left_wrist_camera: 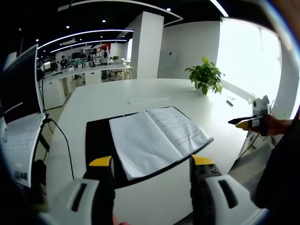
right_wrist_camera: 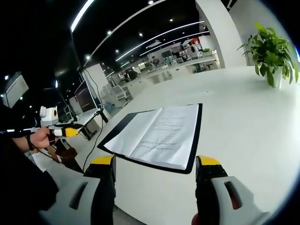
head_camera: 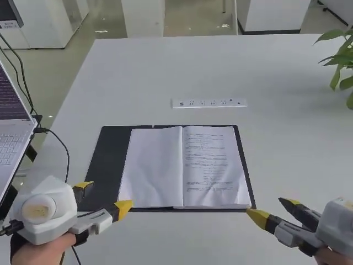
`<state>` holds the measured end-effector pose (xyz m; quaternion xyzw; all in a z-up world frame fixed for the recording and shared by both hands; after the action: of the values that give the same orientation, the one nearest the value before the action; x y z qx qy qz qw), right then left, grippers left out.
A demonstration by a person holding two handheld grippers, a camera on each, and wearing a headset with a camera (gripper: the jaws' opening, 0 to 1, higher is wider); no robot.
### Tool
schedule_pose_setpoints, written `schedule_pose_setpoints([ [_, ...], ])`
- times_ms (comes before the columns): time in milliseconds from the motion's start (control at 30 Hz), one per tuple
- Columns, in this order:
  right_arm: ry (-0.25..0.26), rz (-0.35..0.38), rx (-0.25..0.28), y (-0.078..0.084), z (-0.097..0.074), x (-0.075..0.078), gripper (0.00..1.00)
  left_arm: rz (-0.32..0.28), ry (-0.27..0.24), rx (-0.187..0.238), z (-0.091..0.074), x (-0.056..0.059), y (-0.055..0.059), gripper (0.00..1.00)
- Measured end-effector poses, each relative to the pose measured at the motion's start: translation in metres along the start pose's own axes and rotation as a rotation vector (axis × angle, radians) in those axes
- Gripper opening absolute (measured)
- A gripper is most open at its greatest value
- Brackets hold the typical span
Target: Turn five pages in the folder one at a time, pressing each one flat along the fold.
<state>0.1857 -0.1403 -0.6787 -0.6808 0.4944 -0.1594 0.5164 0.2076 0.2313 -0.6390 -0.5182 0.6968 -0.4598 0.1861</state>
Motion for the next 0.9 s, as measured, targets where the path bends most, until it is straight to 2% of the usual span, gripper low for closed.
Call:
schedule_pose_setpoints([
  [167, -0.002, -0.007, 0.003, -0.003, -0.001, -0.002, 0.69, 0.0, 0.011, -0.001, 0.003, 0.004, -0.001, 0.64],
  [433, 0.002, -0.001, 0.004, -0.003, -0.001, -0.005, 0.7, 0.03, 0.06, -0.037, 0.015, 0.017, 0.001, 0.64],
  [700, -0.005, 0.009, 0.004, 0.001, -0.007, -0.009, 0.7, 0.079, 0.117, -0.069, 0.032, 0.033, -0.004, 0.65],
  [900, 0.004, 0.028, 0.009, 0.003, -0.012, -0.009, 0.7, 0.098, 0.158, -0.076, 0.047, 0.041, -0.015, 0.64],
])
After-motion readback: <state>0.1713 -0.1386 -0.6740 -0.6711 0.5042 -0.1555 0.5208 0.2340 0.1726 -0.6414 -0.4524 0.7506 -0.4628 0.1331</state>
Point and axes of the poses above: the centre of the closed fingertips' face, and the gripper's own axes: z roughly forward along the fingers, x roughly to its right, y roughly out of its underside, the point moved 5 cm from there along -z, roughly backward along the fingers, and after that the axes turned 6 degrees about -z, right-handed, at the moved point
